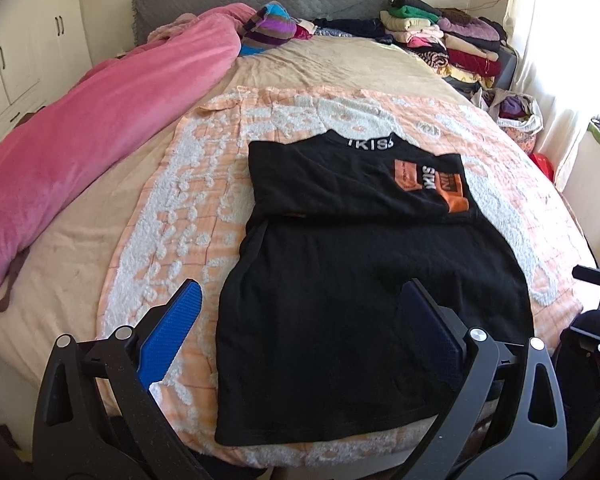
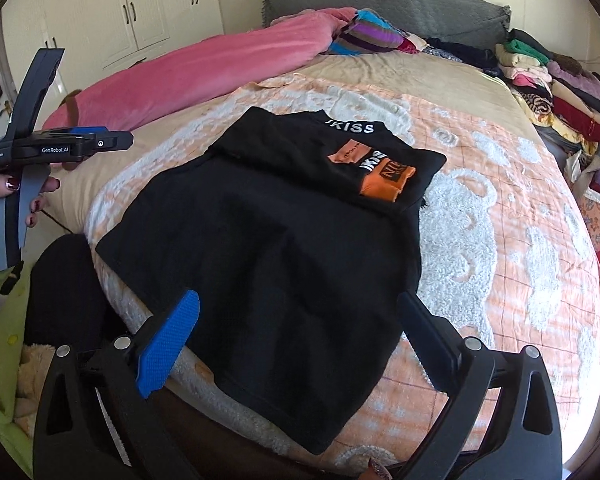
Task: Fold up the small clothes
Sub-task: 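Move the left gripper toward the shirt hem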
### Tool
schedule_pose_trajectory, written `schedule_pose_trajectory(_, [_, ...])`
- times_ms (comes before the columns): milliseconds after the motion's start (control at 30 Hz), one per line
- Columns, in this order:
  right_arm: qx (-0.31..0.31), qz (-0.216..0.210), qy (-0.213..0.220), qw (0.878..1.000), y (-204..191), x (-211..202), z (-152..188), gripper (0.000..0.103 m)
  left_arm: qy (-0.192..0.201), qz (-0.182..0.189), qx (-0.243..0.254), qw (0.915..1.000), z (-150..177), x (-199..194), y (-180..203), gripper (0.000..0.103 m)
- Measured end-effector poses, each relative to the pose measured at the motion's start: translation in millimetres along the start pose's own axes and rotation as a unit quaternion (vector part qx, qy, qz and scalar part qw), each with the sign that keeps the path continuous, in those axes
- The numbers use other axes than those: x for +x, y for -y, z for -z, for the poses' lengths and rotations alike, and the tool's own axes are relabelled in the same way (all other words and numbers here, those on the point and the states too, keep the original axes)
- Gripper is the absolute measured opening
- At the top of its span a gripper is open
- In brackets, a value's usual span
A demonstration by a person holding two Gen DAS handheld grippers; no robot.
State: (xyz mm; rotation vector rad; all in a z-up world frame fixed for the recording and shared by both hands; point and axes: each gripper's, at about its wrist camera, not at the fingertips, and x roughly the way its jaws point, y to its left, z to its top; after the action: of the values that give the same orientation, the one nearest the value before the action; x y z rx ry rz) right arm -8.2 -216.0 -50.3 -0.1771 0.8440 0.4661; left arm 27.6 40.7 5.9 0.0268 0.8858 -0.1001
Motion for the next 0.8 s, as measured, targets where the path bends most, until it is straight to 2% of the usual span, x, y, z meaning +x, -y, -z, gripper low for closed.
schedule_pose_trajectory(200, [-0.008, -0.003, -0.01, 1.0, -10, 8, 3, 0.098, -0.02, -0.012, -0.007, 0.9997, 14, 9, -11, 0.093])
schedule_pose_trajectory(600, [-0.089, -0.014, -0.038, 0.995, -43, 30, 18, 0.098, -0.052, -0.035, -0.029, 0.9976, 37, 24, -40, 0.093])
schedule_pose_trajectory(700, [-0.12, -0.017, -0.064, 0.991, -56, 43, 27, 0.098, -0.063, -0.042, -0.035, 0.9965, 43, 33, -48, 0.093])
schedule_pose_trajectory(800, [-0.157, 0.001, -0.107, 0.982, -69, 63, 35, 0.098, -0.076, -0.055, -0.04, 0.9948, 49, 44, -57, 0.093])
